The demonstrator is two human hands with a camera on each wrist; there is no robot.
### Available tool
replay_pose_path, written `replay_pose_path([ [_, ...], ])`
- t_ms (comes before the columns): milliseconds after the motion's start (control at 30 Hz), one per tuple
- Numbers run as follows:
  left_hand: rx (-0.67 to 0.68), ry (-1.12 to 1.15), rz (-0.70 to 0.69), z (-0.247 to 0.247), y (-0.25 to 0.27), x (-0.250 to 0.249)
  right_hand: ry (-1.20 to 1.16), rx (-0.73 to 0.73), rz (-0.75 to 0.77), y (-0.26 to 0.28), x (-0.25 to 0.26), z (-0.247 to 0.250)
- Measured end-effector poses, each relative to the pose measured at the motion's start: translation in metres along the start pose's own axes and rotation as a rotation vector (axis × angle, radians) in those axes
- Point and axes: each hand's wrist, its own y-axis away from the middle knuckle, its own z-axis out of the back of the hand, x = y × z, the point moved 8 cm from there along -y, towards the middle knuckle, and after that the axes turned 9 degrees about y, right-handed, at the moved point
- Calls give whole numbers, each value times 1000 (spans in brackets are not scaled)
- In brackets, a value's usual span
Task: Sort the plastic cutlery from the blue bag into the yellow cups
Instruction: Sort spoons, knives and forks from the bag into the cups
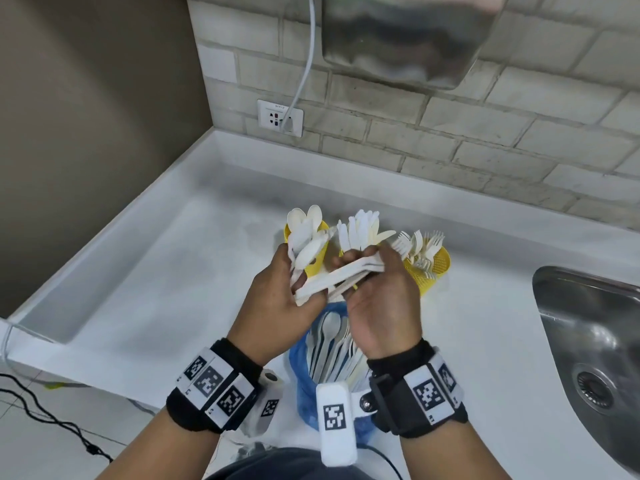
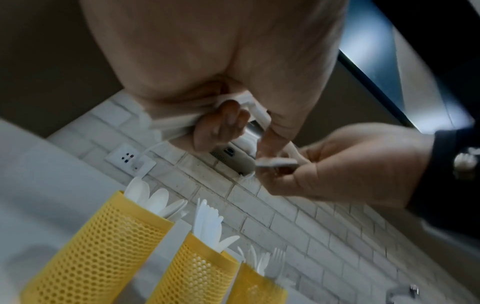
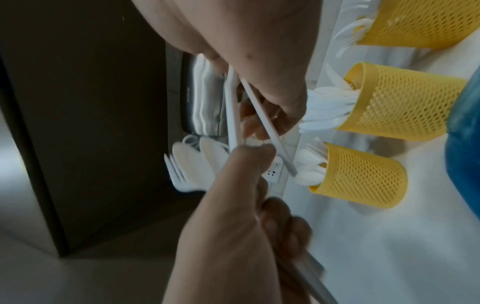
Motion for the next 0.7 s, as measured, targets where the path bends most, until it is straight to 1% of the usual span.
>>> replay_pose_path([
  [67, 43, 165, 74, -4, 3, -1, -86, -1, 67, -4, 20, 5],
  [133, 63, 194, 61, -4, 5, -8, -109, -32, 177, -7, 44, 10],
  [200, 72, 285, 51, -3, 5, -16, 1, -71, 294, -7, 66, 13],
  [267, 81, 372, 87, -2, 6, -17, 208, -58, 342, -7, 76, 10],
  [367, 130, 439, 163, -6, 9, -10, 473, 95, 304, -3, 67, -4],
  [467, 194, 494, 236, -11, 13, -7, 619, 244, 211, 2, 45, -15],
  [600, 269, 528, 276, -16, 21, -7, 673, 403, 108, 10, 21, -27],
  [700, 349, 525, 266, -18, 27, -10, 664, 483, 104, 14, 16, -32],
])
